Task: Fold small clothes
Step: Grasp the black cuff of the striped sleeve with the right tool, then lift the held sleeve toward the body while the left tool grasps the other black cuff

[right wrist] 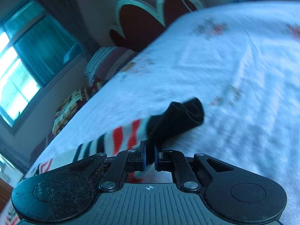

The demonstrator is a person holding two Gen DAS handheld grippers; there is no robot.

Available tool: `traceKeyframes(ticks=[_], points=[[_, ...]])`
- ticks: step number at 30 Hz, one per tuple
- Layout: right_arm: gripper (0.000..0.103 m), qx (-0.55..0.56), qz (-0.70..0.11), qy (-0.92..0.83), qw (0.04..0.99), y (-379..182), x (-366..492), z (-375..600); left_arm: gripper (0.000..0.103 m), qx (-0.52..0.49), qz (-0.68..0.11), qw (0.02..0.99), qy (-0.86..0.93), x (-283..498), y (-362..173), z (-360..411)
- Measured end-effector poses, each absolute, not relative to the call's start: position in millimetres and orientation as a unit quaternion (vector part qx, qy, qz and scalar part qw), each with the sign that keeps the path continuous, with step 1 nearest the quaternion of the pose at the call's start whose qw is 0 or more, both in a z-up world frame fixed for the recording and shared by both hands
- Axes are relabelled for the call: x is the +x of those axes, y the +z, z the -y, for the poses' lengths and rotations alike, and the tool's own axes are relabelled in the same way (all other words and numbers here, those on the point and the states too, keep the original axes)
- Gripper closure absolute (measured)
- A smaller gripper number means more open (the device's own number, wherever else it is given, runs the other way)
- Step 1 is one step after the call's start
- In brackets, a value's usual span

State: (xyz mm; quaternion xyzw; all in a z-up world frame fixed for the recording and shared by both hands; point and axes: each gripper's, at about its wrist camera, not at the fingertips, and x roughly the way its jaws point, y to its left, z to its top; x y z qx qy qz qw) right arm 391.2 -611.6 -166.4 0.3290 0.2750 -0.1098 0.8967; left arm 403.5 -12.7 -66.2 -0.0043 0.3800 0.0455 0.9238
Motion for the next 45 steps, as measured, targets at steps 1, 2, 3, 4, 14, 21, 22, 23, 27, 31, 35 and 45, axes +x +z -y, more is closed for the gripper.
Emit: traceKeyframes(ticks=[1,2,3,4,14,21,22,23,27,31,35,45], points=[[0.096,0.315,-0.273,-0.103,0.903,-161.3,395.6,603.2,0.001,-0.013,-0.375,0.926,0.047,404.8,-63.8,5.1],[0.096,0.303,-0.270,-0.093,0.909,-154.9,399.0,593.1,0.001,-0.022,-0.366,0.929,0.048,405.2,-61.0,-3.2],[0.096,0.292,-0.267,-0.081,0.915,-148.5,403.3,580.6,0.001,-0.031,-0.356,0.933,0.047,405.2,-58.2,-12.1],[0.096,0.284,-0.263,-0.066,0.920,-141.7,407.0,566.5,0.001,-0.036,-0.350,0.935,0.048,406.0,-56.2,-19.5],[0.096,0.186,-0.281,0.130,0.932,-113.0,423.1,348.7,0.004,-0.026,-0.373,0.927,0.044,413.5,-63.6,-88.4],[0.095,0.125,-0.343,0.201,0.909,-147.6,430.6,229.5,0.015,-0.074,-0.390,0.918,0.014,405.8,-74.8,-132.3],[0.091,0.109,-0.355,0.205,0.906,-153.6,430.6,217.8,0.011,-0.074,-0.389,0.918,0.011,406.0,-75.5,-133.3],[0.081,0.091,-0.355,0.203,0.908,-155.8,427.9,209.7,0.006,-0.077,-0.387,0.919,0.007,405.5,-76.4,-135.9],[0.074,0.104,-0.318,0.190,0.923,-146.7,405.0,222.1,0.006,-0.099,-0.383,0.918,-0.034,409.4,-78.9,-127.8],[0.074,0.136,-0.302,0.140,0.933,-138.6,387.8,247.8,0.025,-0.140,-0.391,0.904,-0.098,432.4,-92.4,-92.4],[0.074,0.152,-0.305,0.105,0.934,-128.5,375.8,284.0,0.040,-0.208,-0.419,0.870,-0.159,460.6,-118.1,-48.5],[0.072,0.225,-0.316,0.062,0.920,-127.9,366.1,344.1,0.094,-0.213,-0.404,0.881,-0.125,490.5,-138.4,-26.6]])
